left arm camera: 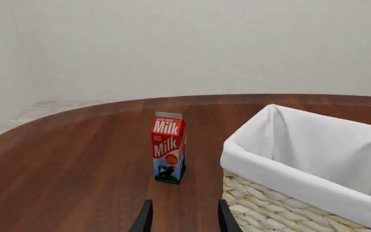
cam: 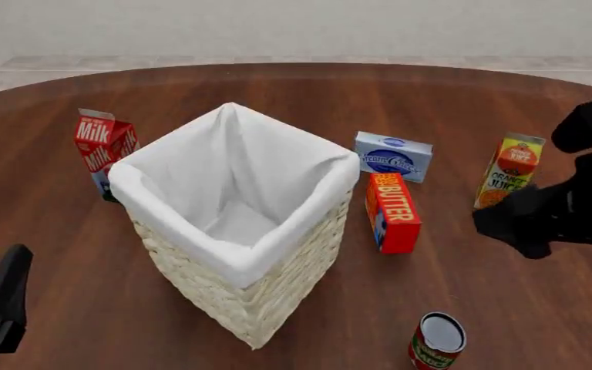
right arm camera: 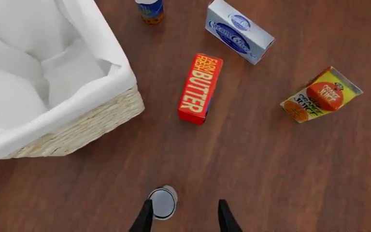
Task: Pick up the tomato sauce, and put it in the basket.
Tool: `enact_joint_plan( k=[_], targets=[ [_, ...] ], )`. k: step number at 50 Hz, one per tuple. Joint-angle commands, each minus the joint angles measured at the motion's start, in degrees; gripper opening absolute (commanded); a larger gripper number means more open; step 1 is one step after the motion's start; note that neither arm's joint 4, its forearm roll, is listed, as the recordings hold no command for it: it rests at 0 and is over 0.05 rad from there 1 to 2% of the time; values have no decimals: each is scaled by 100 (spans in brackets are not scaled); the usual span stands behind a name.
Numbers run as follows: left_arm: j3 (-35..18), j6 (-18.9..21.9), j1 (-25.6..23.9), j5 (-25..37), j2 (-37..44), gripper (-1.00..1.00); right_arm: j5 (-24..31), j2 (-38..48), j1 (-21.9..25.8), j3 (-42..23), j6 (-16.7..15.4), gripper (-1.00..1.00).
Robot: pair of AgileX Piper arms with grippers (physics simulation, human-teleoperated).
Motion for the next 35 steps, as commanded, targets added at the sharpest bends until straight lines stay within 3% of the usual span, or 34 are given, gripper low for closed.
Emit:
enact_joint_plan(
  k=[1, 4, 35],
  targets=[
    [-15, 1, 0, 18, -4, 100, -138, 124, 163, 268, 203, 100],
    [5, 1, 0, -8, 3, 100, -286, 171, 317, 475, 409, 100],
    [0, 1, 0, 1, -1, 100, -940, 444, 536, 1401, 637, 100]
  ],
)
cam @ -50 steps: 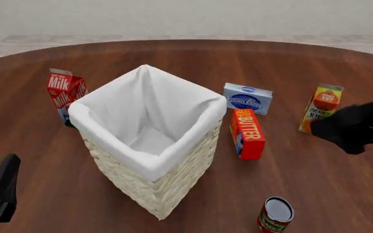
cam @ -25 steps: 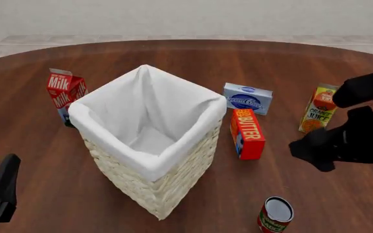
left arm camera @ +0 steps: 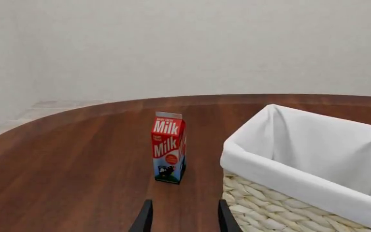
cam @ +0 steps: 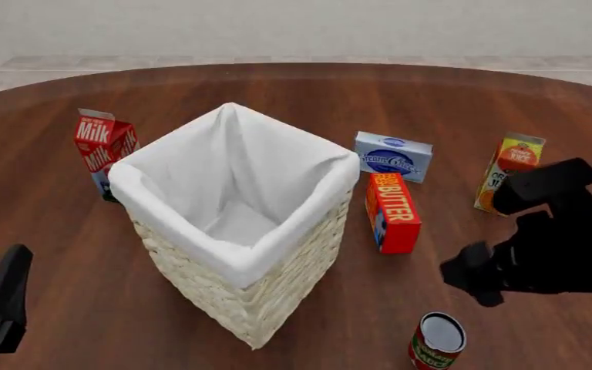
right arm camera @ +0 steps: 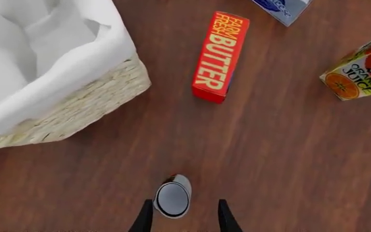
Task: Pick up the tomato sauce, and put it in the basket.
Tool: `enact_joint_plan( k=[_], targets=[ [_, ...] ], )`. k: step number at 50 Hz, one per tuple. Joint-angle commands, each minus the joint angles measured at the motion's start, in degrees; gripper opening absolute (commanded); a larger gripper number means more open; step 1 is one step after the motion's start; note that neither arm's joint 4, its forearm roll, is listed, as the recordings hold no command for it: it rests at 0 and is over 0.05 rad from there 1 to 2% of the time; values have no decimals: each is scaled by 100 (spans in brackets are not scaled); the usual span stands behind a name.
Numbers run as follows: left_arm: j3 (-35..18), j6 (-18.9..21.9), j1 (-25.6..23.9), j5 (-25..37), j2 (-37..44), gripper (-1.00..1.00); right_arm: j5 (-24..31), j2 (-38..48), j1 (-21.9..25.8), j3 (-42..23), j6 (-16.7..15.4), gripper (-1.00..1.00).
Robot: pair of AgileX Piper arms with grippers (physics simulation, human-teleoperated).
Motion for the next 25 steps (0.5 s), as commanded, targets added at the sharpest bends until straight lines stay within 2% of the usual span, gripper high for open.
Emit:
enact_joint_plan(
  k=[1, 14, 20, 25],
  targets=[
    [0, 0, 0, 1, -1, 100, -208, 121, 74, 278, 96, 100],
    [7, 1, 0, -5, -1, 100, -443, 260, 131, 514, 174, 100],
    [7, 1, -1, -3, -1, 100, -480, 319, 68, 572, 67, 100],
    [7, 1, -1, -4, -1, 100, -523, 376, 136, 608, 153, 100]
  ],
)
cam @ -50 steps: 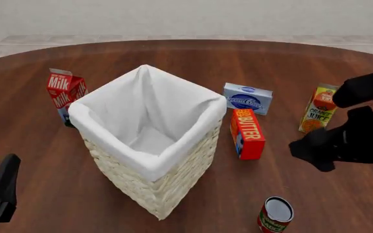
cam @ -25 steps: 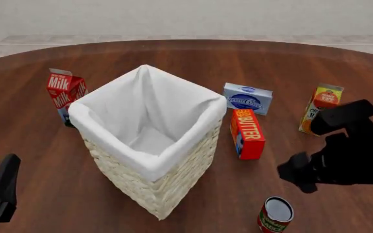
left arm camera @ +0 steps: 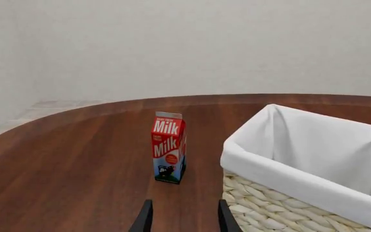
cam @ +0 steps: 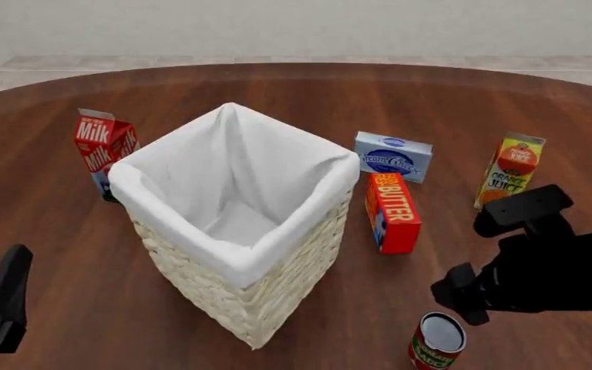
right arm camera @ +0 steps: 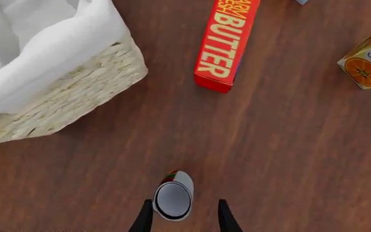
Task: Pick up the tomato sauce, and put it in the basket.
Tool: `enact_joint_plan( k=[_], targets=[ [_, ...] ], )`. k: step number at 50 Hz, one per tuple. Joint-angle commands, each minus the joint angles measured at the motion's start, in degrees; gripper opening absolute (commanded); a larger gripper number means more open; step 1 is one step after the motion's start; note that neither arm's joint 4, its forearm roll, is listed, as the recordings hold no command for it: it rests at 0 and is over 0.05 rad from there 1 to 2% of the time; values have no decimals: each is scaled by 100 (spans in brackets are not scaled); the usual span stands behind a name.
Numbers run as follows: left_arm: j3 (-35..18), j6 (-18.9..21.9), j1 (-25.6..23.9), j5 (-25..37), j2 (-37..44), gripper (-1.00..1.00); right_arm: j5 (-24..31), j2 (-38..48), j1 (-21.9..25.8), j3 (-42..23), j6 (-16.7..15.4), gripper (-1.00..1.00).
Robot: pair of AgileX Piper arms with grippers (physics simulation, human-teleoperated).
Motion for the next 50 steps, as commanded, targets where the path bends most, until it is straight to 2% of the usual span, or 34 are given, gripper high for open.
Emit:
enact_joint_plan(
  k=[1, 7, 50],
  targets=[
    [1, 0, 1, 0, 0, 100, -123, 129, 43, 134, 32, 100],
    [1, 0, 0, -1, -1, 100, -237, 243, 187, 223, 158, 100],
    [1, 0, 0, 0, 0, 100, -1040, 976, 387, 686, 385, 100]
  ],
)
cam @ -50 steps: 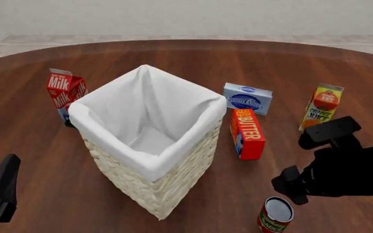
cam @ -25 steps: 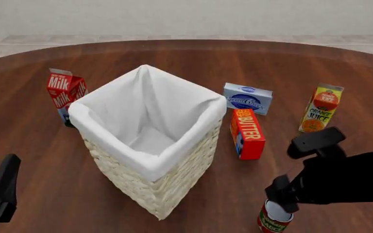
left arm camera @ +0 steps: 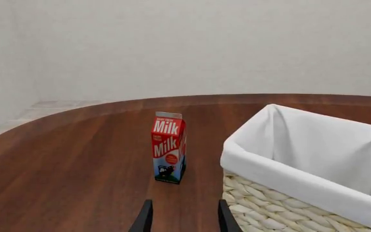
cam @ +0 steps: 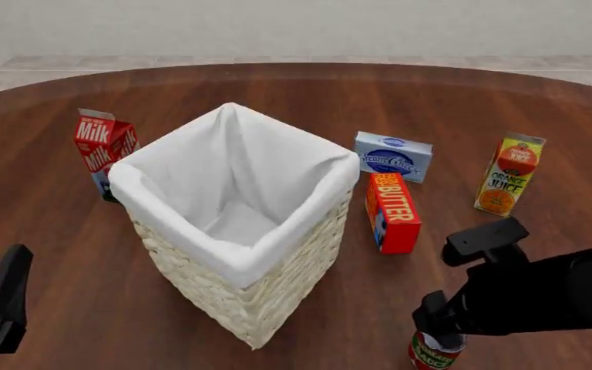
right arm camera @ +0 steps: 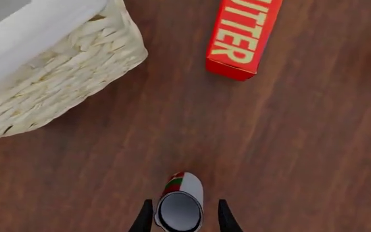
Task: Pick up the tomato sauce, and put it in the basket.
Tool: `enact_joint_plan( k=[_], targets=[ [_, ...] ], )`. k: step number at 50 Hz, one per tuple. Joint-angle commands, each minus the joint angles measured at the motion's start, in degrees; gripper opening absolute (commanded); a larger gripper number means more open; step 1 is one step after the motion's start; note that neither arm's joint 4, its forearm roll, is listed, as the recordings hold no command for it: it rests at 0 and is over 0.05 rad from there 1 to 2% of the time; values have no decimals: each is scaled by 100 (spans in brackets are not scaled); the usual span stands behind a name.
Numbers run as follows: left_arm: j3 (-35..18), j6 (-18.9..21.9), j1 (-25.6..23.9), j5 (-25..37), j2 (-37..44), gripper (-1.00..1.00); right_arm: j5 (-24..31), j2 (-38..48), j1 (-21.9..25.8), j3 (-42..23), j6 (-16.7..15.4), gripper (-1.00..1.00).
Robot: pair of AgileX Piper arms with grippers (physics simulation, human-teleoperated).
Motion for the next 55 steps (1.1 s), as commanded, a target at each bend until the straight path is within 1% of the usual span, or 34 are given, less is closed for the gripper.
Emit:
enact_joint_plan(
  k=[1, 12, 24, 25, 40, 55],
  targets=[
    [0, 0, -1, 0, 0, 100, -228, 207, 69, 114, 62, 100],
    [0, 1, 0, 0, 0, 100, -395, 345, 112, 201, 88, 100],
    [0, 0, 1, 0, 0, 100, -462, 393, 187, 202, 116, 100],
    [0, -1, 0, 1, 0, 100, -450, 388, 188, 181, 106, -100],
    [0, -1, 0, -1, 0, 100, -372, 361, 249, 85, 86, -100],
    [0, 0, 1, 0, 0, 100, 362, -163, 281, -364, -67, -100]
  ],
)
